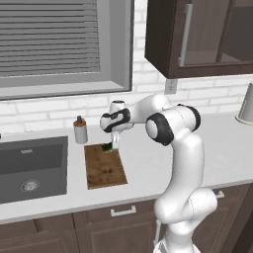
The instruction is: Pick up the sponge from the counter and clean the cutting board by briefly scrubbing or pressing down on the cutting board. Once finished, release the sponge.
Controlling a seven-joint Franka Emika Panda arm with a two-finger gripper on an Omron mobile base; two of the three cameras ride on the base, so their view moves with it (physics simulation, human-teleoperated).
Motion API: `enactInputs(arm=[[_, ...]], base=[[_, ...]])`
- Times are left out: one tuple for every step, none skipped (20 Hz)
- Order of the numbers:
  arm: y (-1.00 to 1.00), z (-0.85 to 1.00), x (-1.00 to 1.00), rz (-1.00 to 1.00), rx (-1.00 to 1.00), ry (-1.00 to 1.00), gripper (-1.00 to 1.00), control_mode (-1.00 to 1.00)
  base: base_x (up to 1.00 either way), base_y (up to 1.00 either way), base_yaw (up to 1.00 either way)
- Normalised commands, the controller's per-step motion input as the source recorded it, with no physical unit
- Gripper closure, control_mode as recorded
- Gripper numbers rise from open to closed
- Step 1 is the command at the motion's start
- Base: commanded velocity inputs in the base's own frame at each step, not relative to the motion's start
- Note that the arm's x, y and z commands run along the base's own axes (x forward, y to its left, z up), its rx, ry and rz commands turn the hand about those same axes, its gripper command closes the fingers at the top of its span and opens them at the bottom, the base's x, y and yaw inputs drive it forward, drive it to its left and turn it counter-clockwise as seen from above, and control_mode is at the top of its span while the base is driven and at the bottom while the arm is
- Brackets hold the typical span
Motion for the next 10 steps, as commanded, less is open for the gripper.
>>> enactInputs(arm=[[0.34,0.00,-0.03,0.00,0.00,-0.12,1.00,-1.00],[0.34,0.00,-0.06,0.00,0.00,-0.12,1.00,-1.00],[0.34,0.00,-0.10,0.00,0.00,-0.13,1.00,-1.00],[0.31,0.00,-0.11,0.00,0.00,-0.13,1.00,-1.00],[0.31,0.00,-0.16,0.00,0.00,-0.13,1.00,-1.00],[0.28,0.00,-0.14,0.00,0.00,-0.13,1.00,-1.00],[0.21,0.00,-0.14,0.00,0.00,-0.13,1.00,-1.00],[0.17,0.00,-0.14,0.00,0.00,-0.13,1.00,-1.00],[0.09,0.00,-0.16,0.00,0.00,-0.12,1.00,-1.00],[0.05,0.00,-0.16,0.00,0.00,-0.11,1.00,-1.00]], base=[[0.00,0.00,0.00],[0.00,0.00,0.00],[0.00,0.00,0.00],[0.00,0.00,0.00],[0.00,0.00,0.00],[0.00,0.00,0.00],[0.00,0.00,0.00],[0.00,0.00,0.00],[0.00,0.00,0.00],[0.00,0.00,0.00]])
